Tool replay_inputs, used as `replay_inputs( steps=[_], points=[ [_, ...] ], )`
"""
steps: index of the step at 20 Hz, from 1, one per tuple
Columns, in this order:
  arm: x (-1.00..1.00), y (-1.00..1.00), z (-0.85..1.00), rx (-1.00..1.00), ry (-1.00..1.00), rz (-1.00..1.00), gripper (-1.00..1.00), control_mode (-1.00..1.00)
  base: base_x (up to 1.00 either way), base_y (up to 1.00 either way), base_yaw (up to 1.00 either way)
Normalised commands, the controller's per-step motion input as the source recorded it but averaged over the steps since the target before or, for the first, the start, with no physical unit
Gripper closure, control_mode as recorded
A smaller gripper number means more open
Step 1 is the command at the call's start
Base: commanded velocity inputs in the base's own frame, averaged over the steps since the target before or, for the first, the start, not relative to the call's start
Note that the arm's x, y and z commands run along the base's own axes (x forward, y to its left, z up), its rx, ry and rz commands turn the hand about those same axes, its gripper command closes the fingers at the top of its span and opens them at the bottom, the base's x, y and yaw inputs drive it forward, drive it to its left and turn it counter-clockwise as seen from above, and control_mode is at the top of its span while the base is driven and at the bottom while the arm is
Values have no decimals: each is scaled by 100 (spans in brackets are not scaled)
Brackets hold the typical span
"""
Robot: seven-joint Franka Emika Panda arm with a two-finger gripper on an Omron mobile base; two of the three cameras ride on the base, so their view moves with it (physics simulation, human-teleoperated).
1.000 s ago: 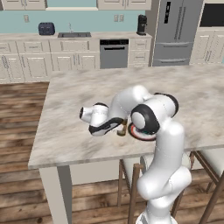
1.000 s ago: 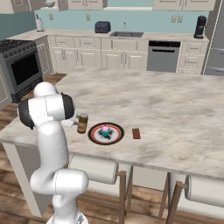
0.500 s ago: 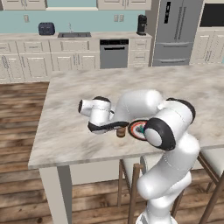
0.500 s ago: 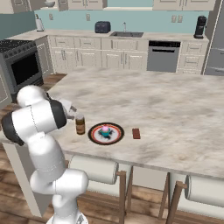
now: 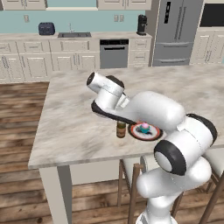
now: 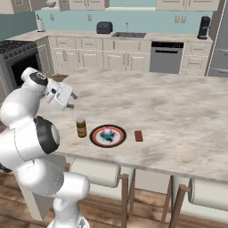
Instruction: Take the cinnamon bottle from the cabinet and place it on the dining table, next to the plate with the cupcake. Then take the chocolate from the dining counter and place it on the cupcake plate.
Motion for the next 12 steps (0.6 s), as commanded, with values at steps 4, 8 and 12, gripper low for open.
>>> replay_inputs(
  steps=[4,8,12],
  points=[
    [-38,-80,57,35,0,-11,-100,-100,0,0,0],
    [-8,-98,8,33,-1,-17,-100,-100,0,0,0],
    [5,-100,0,31,0,-26,-100,-100,0,0,0]
  ],
)
